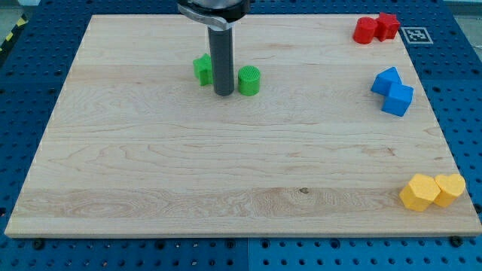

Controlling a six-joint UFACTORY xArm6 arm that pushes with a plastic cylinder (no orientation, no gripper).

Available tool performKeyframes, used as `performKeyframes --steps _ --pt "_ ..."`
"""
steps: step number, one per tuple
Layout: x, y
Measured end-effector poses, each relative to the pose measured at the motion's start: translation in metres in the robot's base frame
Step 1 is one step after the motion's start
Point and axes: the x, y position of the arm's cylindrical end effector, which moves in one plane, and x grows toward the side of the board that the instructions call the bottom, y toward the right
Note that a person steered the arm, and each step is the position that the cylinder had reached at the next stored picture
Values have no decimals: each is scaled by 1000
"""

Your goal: Slide the green star to the top left

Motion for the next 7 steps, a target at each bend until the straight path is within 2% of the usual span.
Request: performKeyframes --steps 1,2,3,4,6,7 --pt "-13 12" --pt "-41 12" --pt "-52 1" --pt "-52 -13" --pt "-17 -10" --pt "-41 -50"
